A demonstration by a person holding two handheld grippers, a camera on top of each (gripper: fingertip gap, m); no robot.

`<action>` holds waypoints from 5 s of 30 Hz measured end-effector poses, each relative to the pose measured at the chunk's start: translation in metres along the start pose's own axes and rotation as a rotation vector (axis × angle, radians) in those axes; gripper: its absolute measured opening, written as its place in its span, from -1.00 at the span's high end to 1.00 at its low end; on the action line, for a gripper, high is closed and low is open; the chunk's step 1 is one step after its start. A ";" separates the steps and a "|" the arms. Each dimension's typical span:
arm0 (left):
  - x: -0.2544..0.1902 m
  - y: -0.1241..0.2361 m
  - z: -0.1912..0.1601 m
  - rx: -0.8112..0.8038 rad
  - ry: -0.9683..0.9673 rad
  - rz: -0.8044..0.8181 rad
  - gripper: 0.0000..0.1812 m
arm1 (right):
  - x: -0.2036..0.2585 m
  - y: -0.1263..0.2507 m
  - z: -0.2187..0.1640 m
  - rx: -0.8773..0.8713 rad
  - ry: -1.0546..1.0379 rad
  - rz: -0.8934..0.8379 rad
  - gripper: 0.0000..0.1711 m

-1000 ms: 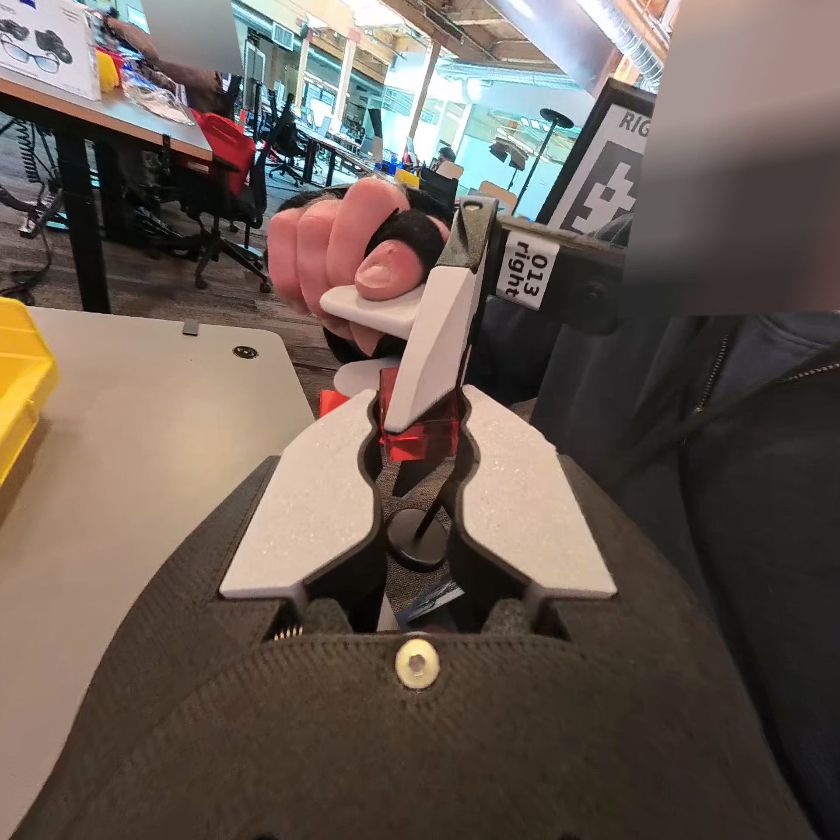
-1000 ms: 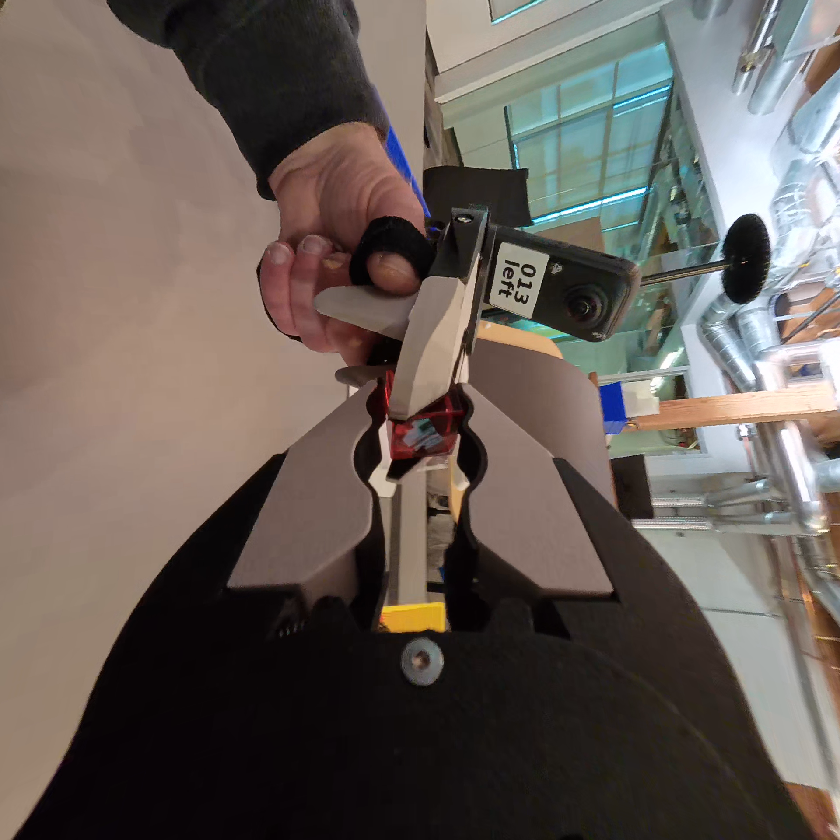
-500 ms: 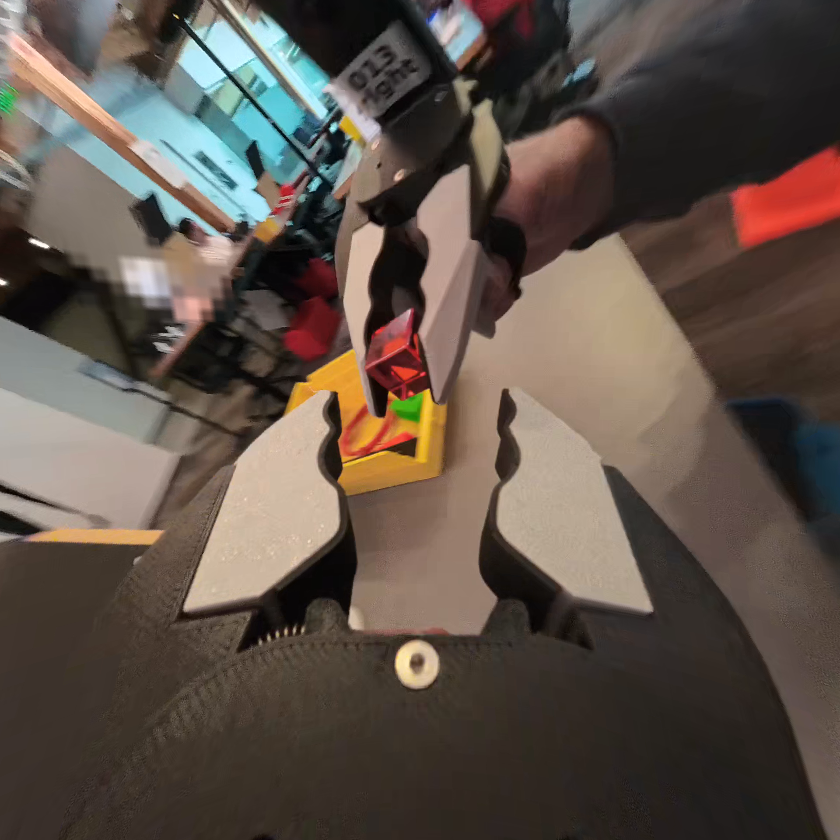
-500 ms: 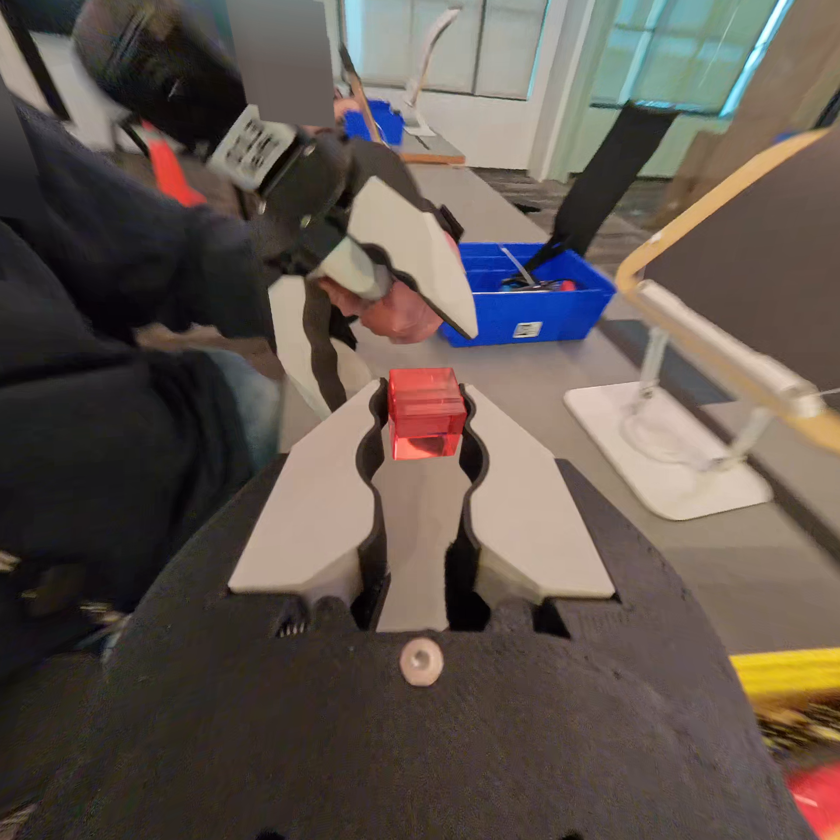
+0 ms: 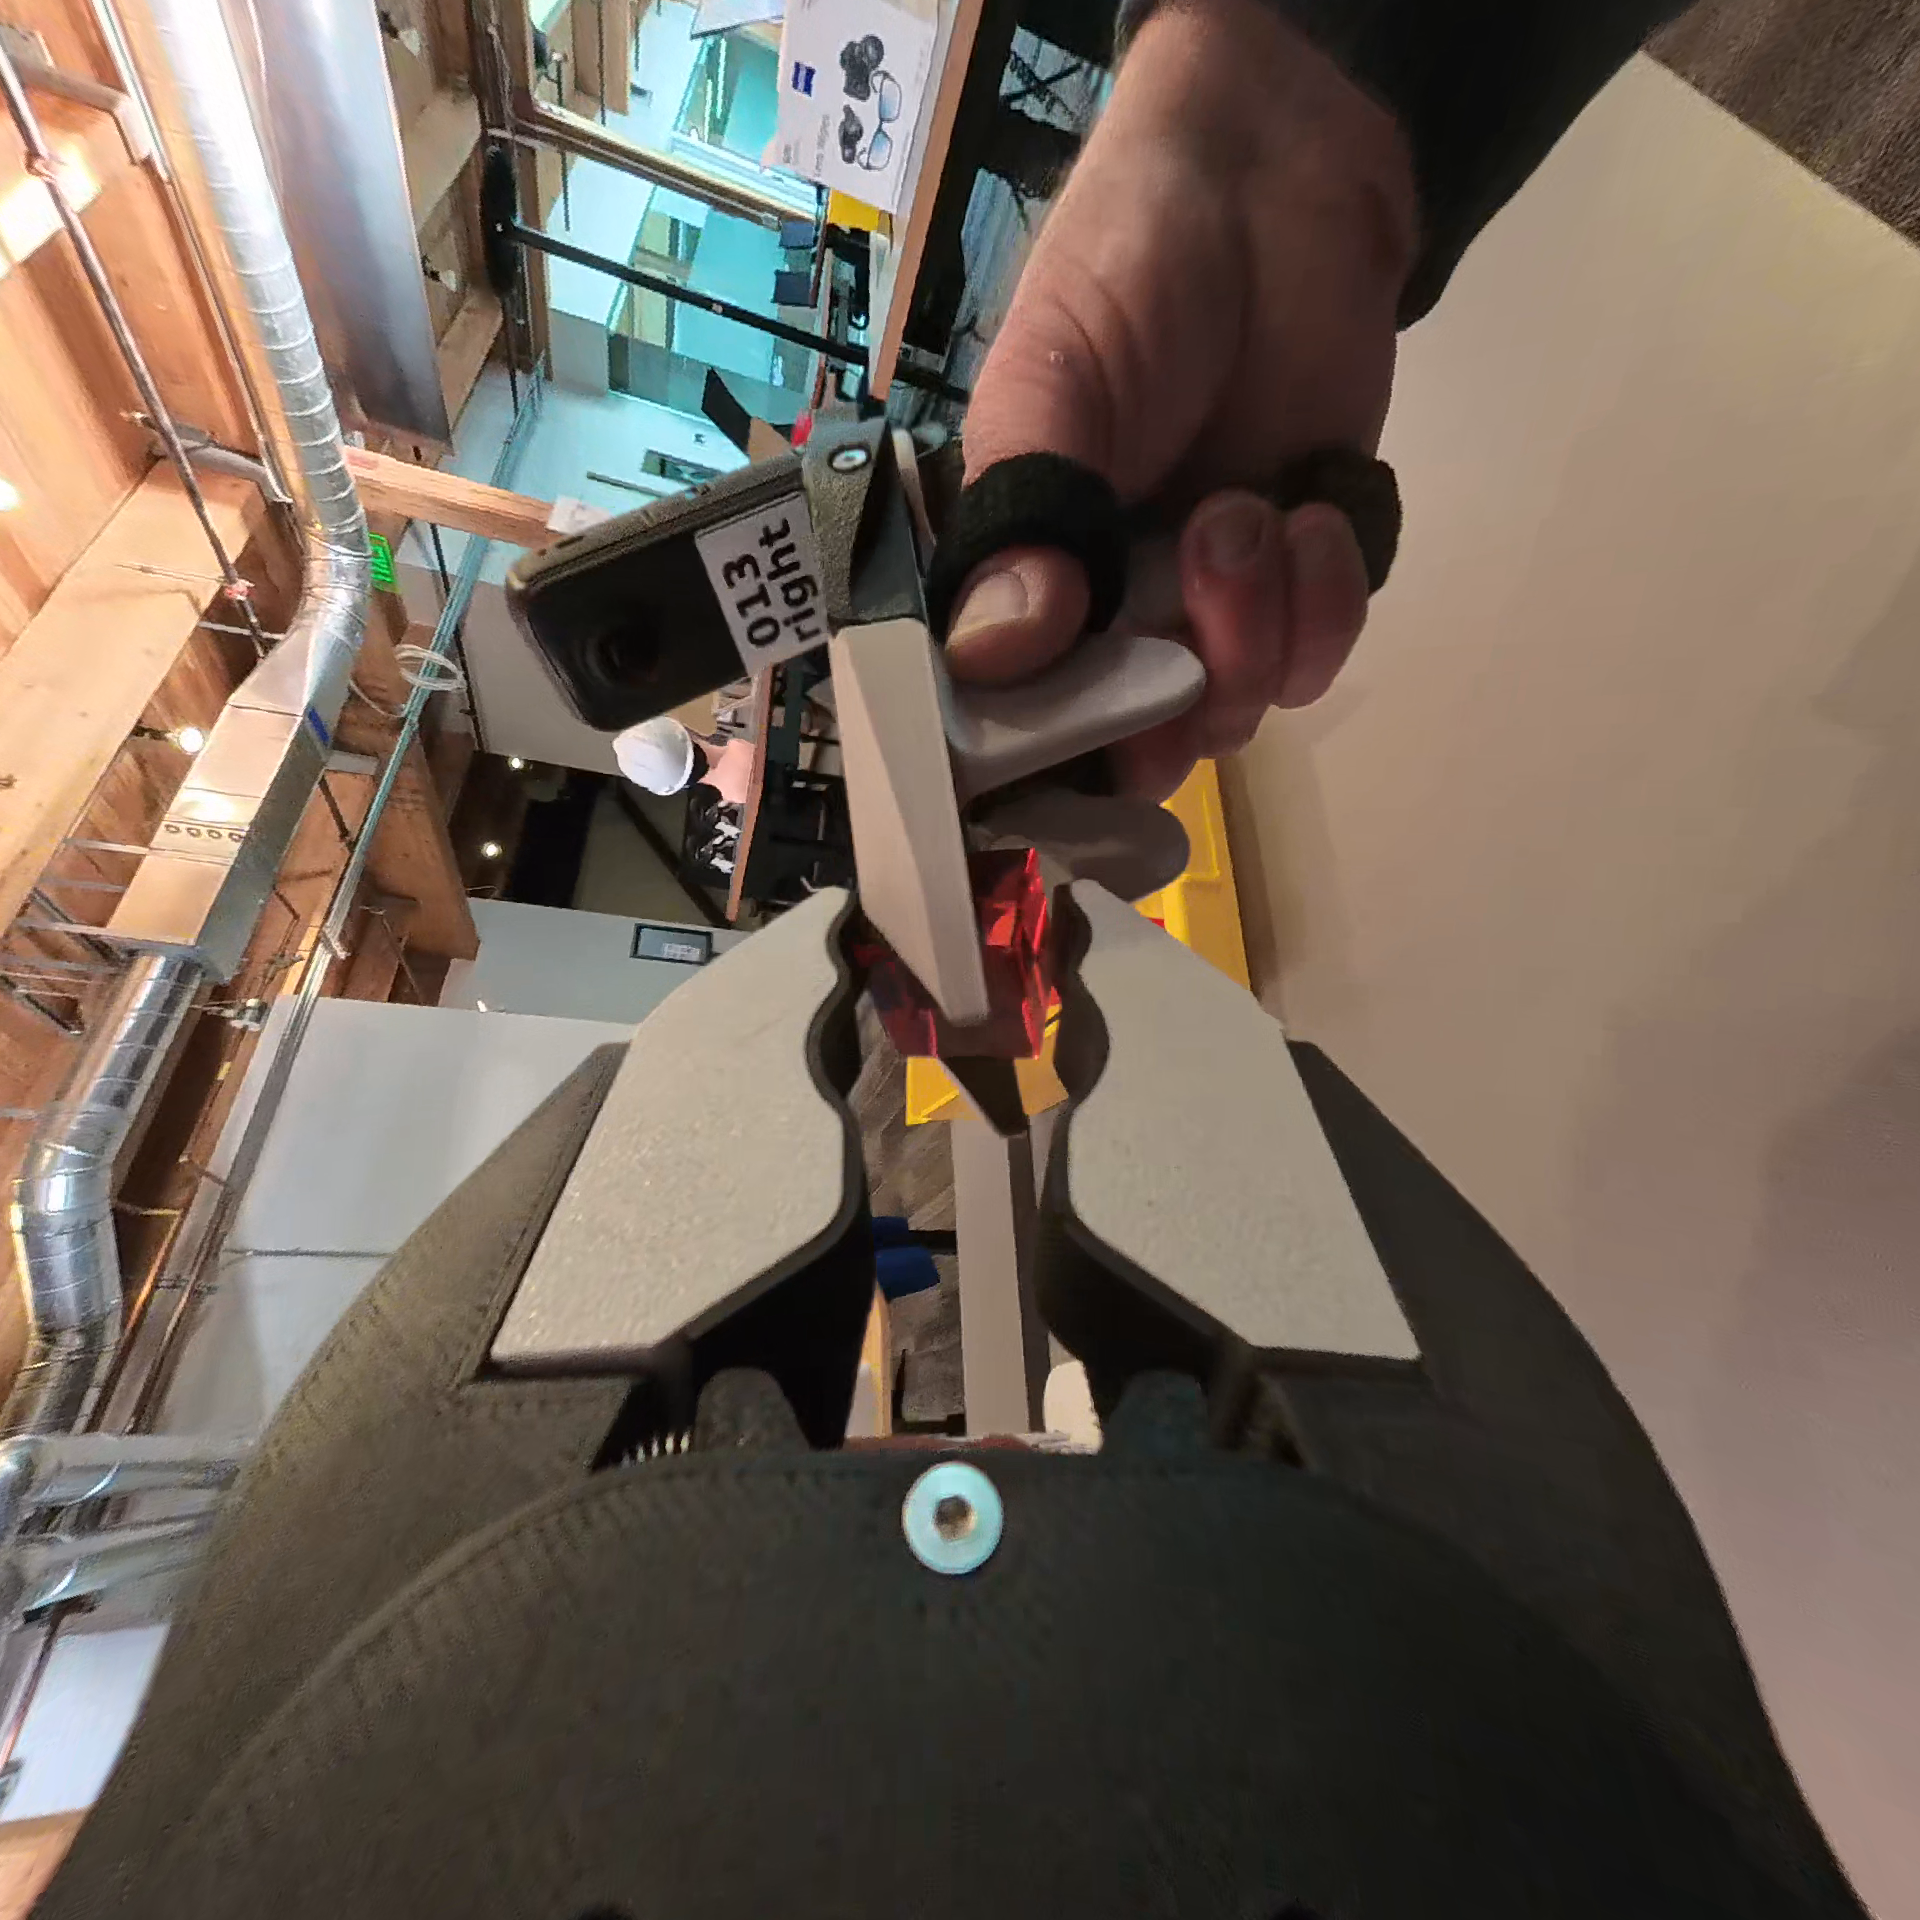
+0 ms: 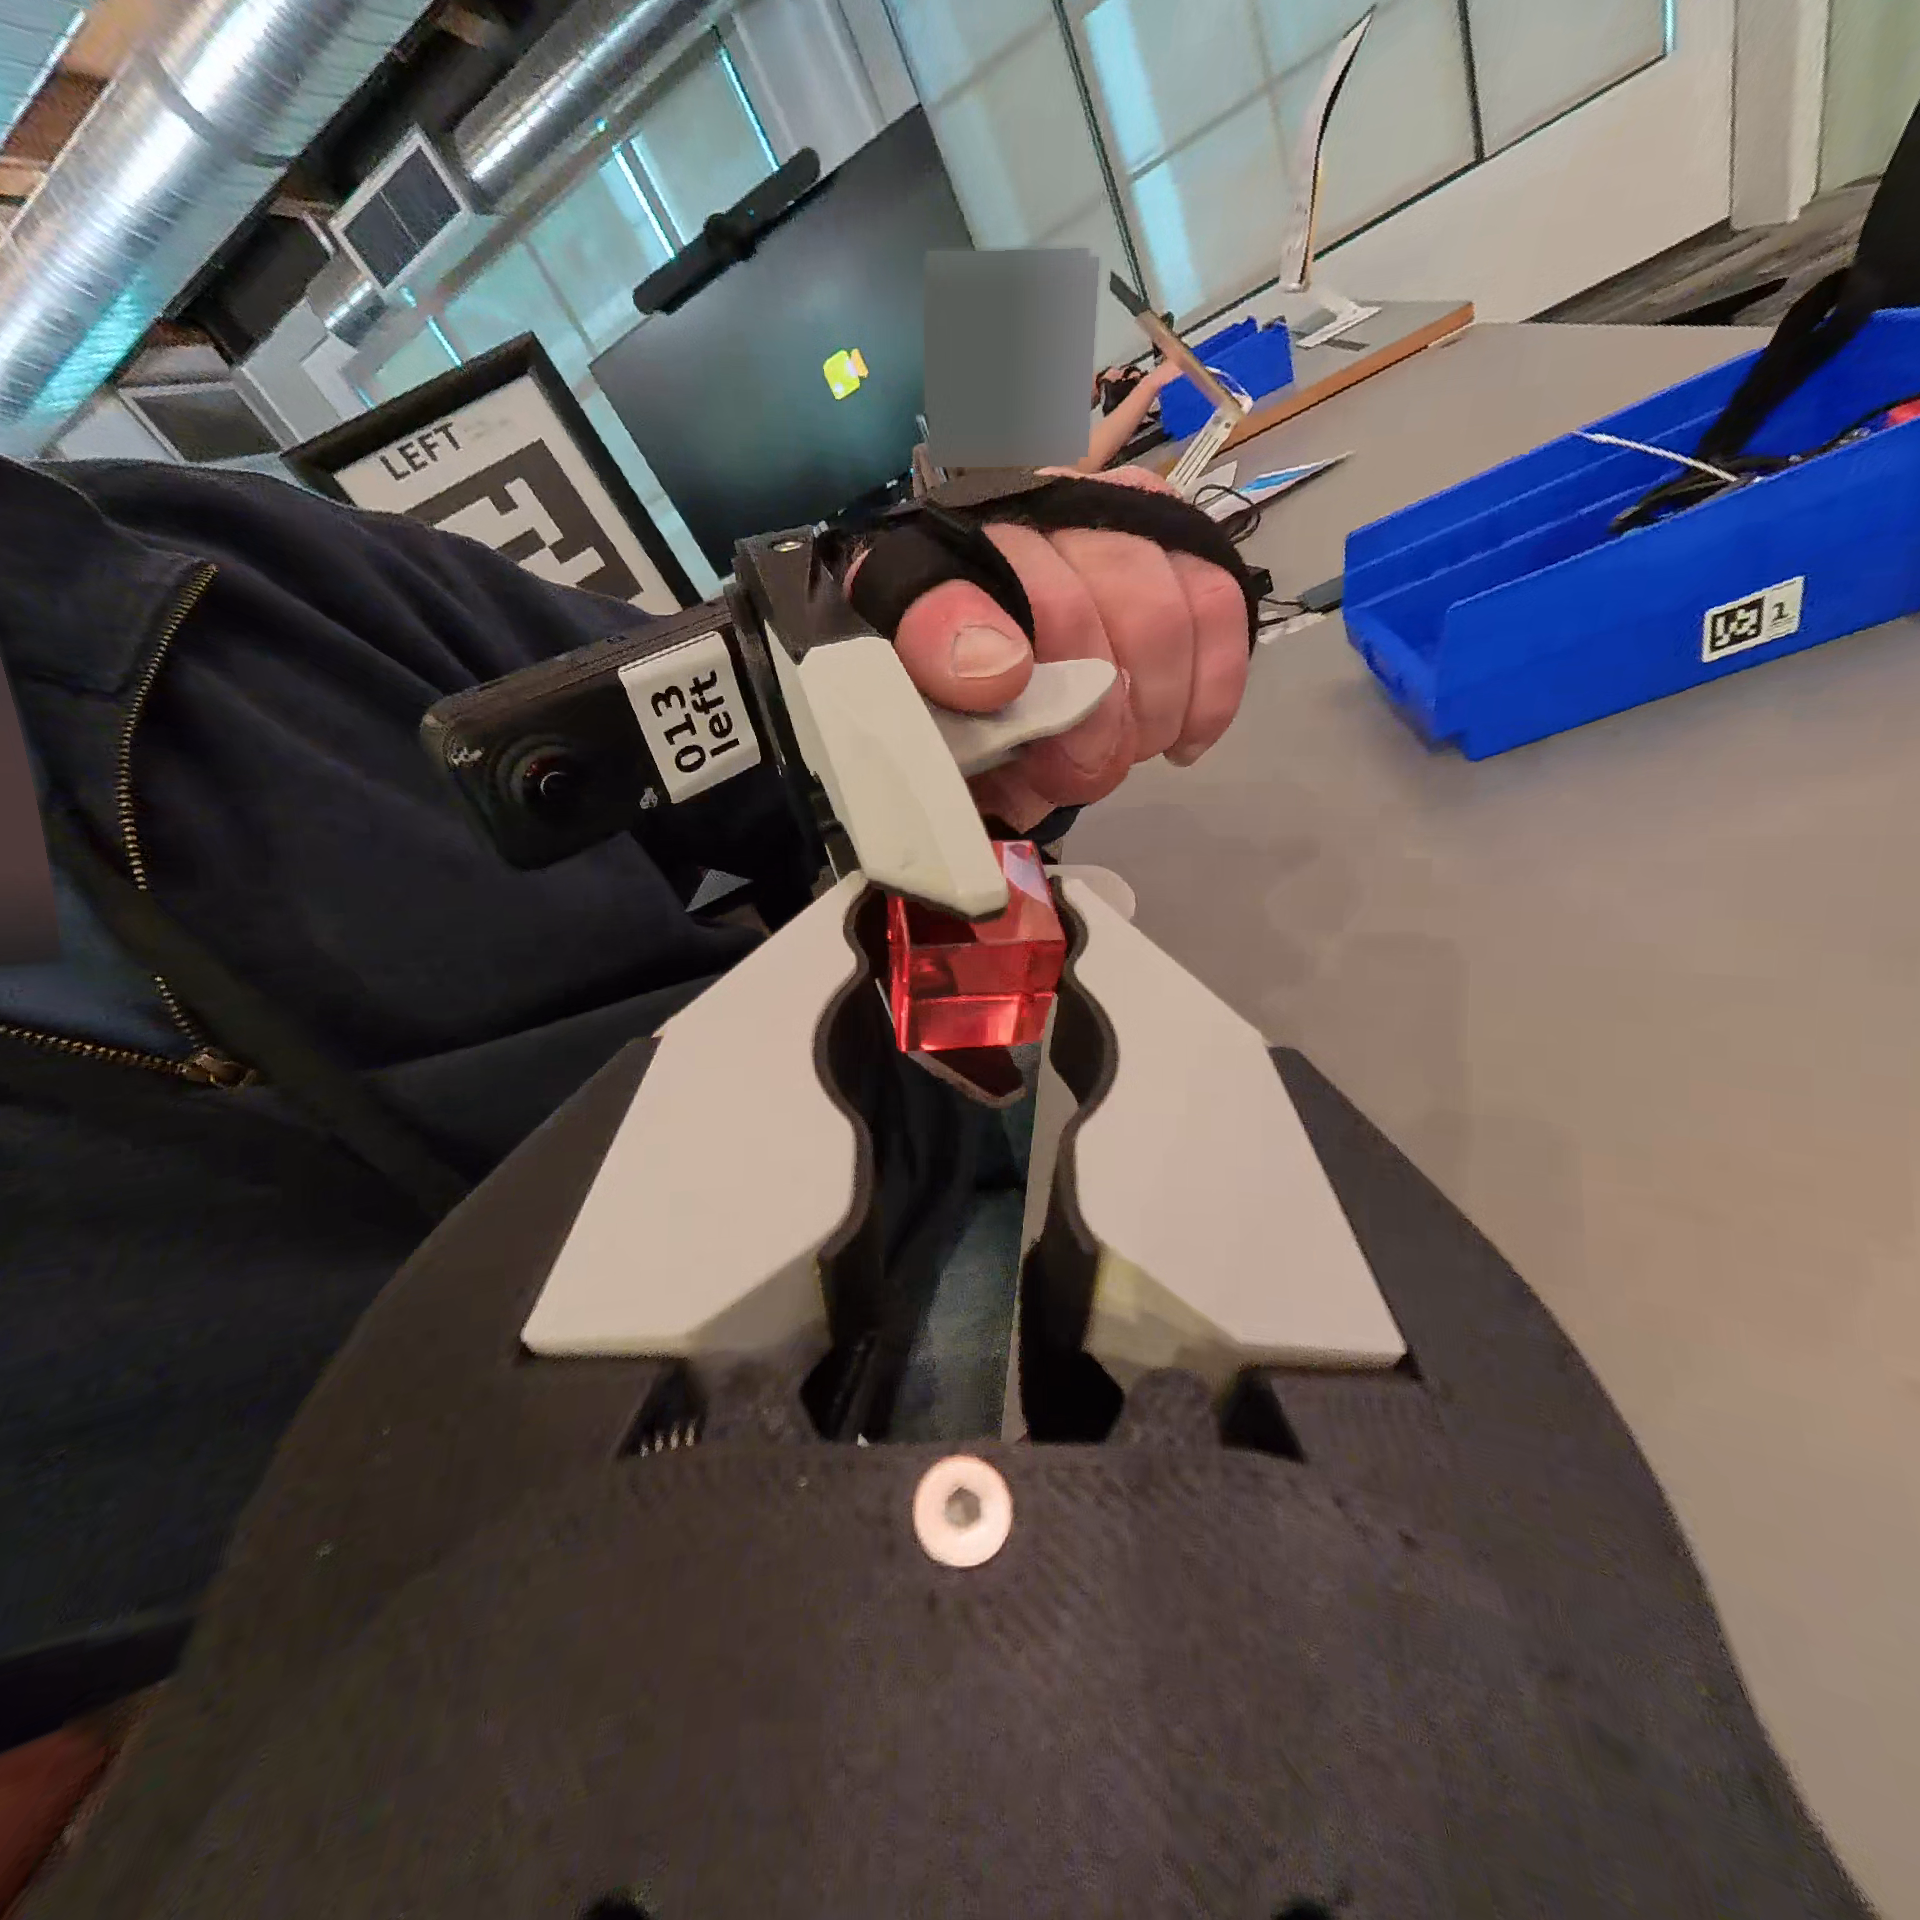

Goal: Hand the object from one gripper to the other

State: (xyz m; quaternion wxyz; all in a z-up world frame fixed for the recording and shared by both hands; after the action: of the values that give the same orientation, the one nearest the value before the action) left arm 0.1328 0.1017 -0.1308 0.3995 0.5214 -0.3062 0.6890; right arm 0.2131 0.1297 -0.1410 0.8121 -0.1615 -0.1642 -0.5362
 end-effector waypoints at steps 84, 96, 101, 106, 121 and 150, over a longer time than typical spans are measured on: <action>0.009 0.003 -0.008 0.018 -0.085 -0.008 0.61 | 0.012 0.024 0.012 0.214 0.374 -0.284 0.72; -0.004 -0.010 -0.010 0.161 -0.143 0.001 0.52 | 0.007 0.022 0.009 0.266 0.331 -0.409 0.72; -0.002 -0.013 -0.009 0.207 -0.078 -0.081 0.45 | 0.008 0.017 0.007 0.358 0.384 -0.465 0.72; -0.003 -0.014 -0.010 0.232 -0.094 -0.106 0.59 | 0.008 0.017 0.009 0.365 0.377 -0.460 0.72; -0.003 -0.013 -0.014 0.225 -0.062 -0.058 0.63 | 0.004 0.018 0.008 0.295 0.314 -0.422 0.71; 0.026 -0.013 -0.035 0.148 0.686 -0.445 0.63 | 0.030 0.007 -0.005 0.759 1.103 -0.820 0.33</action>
State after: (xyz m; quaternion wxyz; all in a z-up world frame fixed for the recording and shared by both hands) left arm 0.1238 0.1436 -0.1147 0.5789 0.3424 0.0149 0.7399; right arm 0.2312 0.1057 -0.1329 0.5133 0.4900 0.0443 -0.7032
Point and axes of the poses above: each gripper's, where its closed fingertips meet, y back along the fingers, z out of its top, x = y × z across the jaws, the point moved 7 cm from there along y, back along the fingers, and after that the axes turned 12 degrees about z, right-handed, at the moved point
